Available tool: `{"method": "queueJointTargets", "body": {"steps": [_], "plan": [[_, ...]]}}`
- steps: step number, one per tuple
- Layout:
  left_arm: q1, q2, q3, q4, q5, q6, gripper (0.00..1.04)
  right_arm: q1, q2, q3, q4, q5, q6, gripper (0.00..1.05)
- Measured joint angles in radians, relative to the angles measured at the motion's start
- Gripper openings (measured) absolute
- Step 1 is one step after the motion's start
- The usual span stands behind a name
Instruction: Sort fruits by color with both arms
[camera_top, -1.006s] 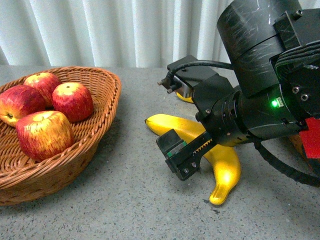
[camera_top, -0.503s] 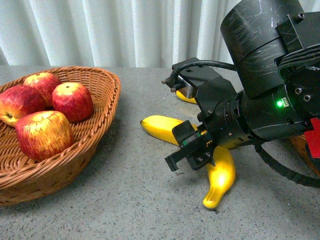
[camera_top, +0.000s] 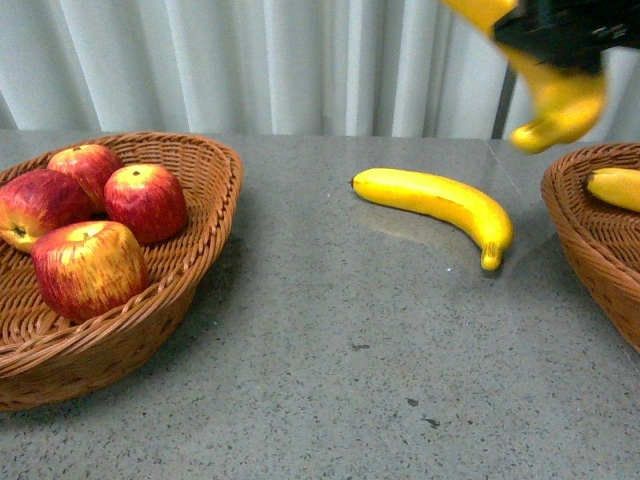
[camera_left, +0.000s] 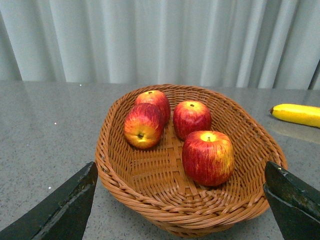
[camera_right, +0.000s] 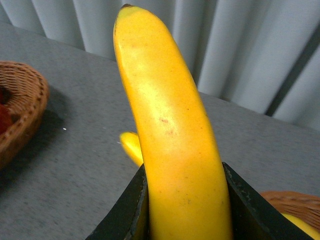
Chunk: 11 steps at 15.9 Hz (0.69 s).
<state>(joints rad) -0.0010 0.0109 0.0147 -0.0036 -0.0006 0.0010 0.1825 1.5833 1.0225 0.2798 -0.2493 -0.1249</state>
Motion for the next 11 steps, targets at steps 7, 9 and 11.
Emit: {"method": "queueJointTargets", "body": {"steps": [7, 9, 11], "plan": [[0.000, 0.000, 0.000, 0.000, 0.000, 0.000, 0.98, -0.428, -0.058, -0.172, -0.161, -0.106, -0.375, 0.33], [0.000, 0.000, 0.000, 0.000, 0.000, 0.000, 0.98, -0.410, -0.058, -0.175, -0.166, -0.109, -0.385, 0.48], [0.000, 0.000, 0.000, 0.000, 0.000, 0.000, 0.98, -0.383, -0.062, -0.174, -0.170, -0.103, -0.381, 0.72]]}}
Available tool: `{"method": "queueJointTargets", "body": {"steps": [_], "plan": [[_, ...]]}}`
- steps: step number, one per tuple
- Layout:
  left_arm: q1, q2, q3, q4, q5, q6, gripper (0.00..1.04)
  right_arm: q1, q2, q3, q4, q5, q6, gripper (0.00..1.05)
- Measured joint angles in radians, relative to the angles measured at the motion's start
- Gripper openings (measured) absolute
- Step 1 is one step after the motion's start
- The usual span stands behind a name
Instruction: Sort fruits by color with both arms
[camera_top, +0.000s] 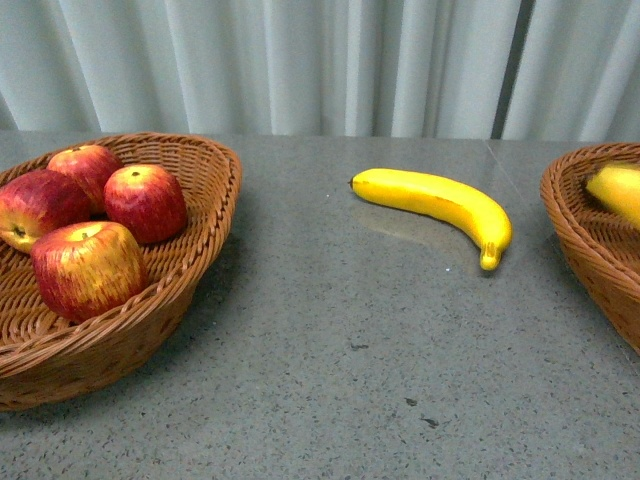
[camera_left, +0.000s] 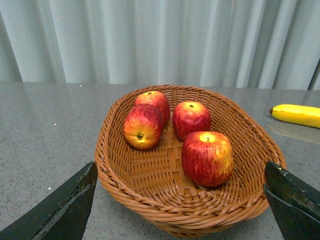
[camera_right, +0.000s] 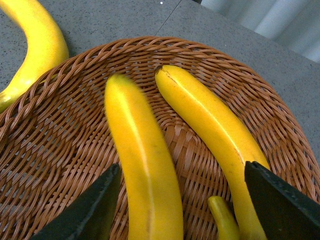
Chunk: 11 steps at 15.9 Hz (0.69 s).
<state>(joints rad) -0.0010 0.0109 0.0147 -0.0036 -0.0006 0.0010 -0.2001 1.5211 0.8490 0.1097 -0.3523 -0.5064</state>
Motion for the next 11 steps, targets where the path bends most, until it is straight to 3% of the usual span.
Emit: {"method": "queueJointTargets", "body": {"steps": [2, 3, 5, 11], "plan": [[0.000, 0.000, 0.000, 0.000, 0.000, 0.000, 0.98, 0.052, 0.000, 0.039, -0.005, 0.024, 0.020, 0.96], [0.000, 0.000, 0.000, 0.000, 0.000, 0.000, 0.98, 0.091, 0.003, 0.078, -0.005, 0.039, 0.043, 0.99], [0.000, 0.000, 0.000, 0.000, 0.000, 0.000, 0.98, 0.196, 0.075, 0.186, 0.014, 0.071, 0.098, 0.98], [0.000, 0.000, 0.000, 0.000, 0.000, 0.000, 0.98, 0.312, 0.227, 0.311, 0.002, 0.091, 0.195, 0.98]]}}
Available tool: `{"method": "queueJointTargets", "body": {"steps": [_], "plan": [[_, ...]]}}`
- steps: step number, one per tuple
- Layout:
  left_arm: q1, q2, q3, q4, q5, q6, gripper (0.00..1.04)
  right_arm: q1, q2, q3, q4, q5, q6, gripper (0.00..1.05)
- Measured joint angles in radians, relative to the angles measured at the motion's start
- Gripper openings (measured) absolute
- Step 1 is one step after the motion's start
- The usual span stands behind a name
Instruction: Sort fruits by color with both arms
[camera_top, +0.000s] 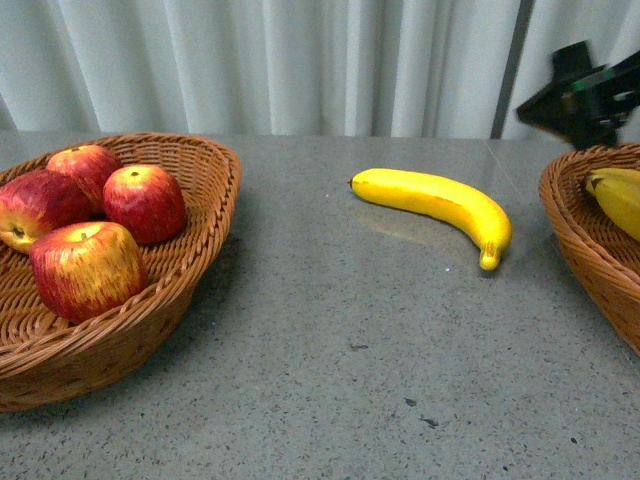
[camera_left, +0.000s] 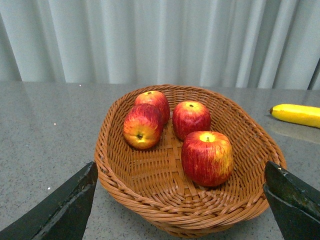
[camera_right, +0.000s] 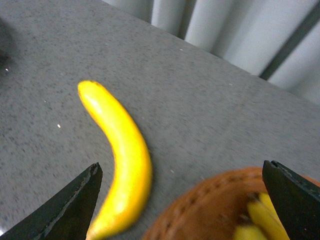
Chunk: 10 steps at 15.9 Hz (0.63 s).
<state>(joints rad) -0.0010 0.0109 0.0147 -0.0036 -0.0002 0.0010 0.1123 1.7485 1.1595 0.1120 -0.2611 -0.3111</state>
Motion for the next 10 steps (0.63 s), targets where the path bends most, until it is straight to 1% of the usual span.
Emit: {"method": "queueJointTargets", "body": {"steps": [3, 6, 7, 10], "plan": [[0.000, 0.000, 0.000, 0.000, 0.000, 0.000, 0.98, 0.047, 0.069, 0.062, -0.009, 0.002, 0.036, 0.98], [0.000, 0.000, 0.000, 0.000, 0.000, 0.000, 0.98, 0.160, 0.257, 0.275, -0.071, 0.056, 0.090, 0.98], [0.000, 0.000, 0.000, 0.000, 0.000, 0.000, 0.98, 0.177, 0.307, 0.327, -0.093, 0.064, 0.094, 0.98], [0.000, 0.000, 0.000, 0.000, 0.000, 0.000, 0.98, 0.168, 0.394, 0.417, -0.142, 0.064, 0.067, 0.98]]}}
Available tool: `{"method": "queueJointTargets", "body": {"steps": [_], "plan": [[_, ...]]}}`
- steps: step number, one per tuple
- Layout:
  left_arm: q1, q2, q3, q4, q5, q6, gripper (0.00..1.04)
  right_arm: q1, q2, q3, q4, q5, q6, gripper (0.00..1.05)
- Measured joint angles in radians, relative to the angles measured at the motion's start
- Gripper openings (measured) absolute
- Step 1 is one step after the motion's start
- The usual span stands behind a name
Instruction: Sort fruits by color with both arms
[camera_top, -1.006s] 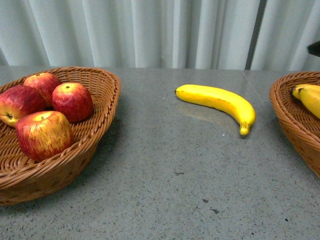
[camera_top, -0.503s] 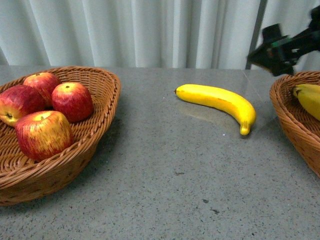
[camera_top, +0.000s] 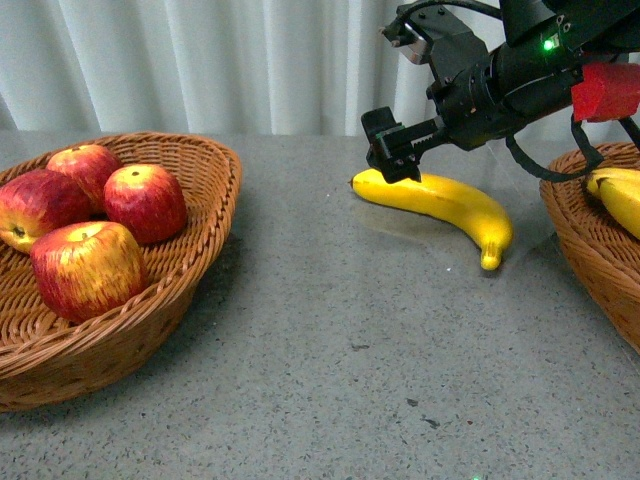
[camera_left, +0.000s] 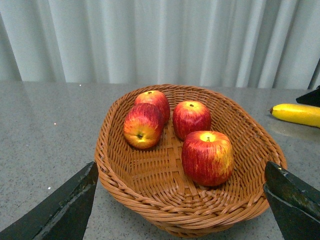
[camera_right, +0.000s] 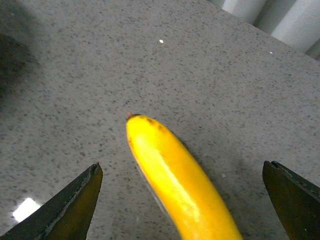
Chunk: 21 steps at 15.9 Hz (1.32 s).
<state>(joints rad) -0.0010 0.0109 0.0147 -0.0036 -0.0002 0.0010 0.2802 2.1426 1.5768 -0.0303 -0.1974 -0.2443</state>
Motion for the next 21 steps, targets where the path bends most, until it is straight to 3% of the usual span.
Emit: {"method": "queueJointTargets", "body": {"steps": [3, 7, 13, 14, 18, 19, 21], "plan": [[0.000, 0.000, 0.000, 0.000, 0.000, 0.000, 0.98, -0.040, 0.023, 0.057, -0.082, 0.011, -0.111, 0.98], [0.000, 0.000, 0.000, 0.000, 0.000, 0.000, 0.98, -0.064, 0.034, 0.087, -0.231, -0.013, -0.154, 0.98], [0.000, 0.000, 0.000, 0.000, 0.000, 0.000, 0.98, -0.031, 0.085, 0.084, -0.262, 0.045, -0.188, 0.98], [0.000, 0.000, 0.000, 0.000, 0.000, 0.000, 0.98, -0.024, 0.085, 0.084, -0.264, 0.055, -0.188, 0.93], [0.000, 0.000, 0.000, 0.000, 0.000, 0.000, 0.98, -0.021, 0.085, 0.079, -0.244, 0.044, -0.190, 0.45], [0.000, 0.000, 0.000, 0.000, 0.000, 0.000, 0.98, -0.026, 0.085, 0.078, -0.226, 0.029, -0.177, 0.38], [0.000, 0.000, 0.000, 0.000, 0.000, 0.000, 0.98, -0.040, 0.051, 0.045, -0.153, -0.054, -0.102, 0.36]]}}
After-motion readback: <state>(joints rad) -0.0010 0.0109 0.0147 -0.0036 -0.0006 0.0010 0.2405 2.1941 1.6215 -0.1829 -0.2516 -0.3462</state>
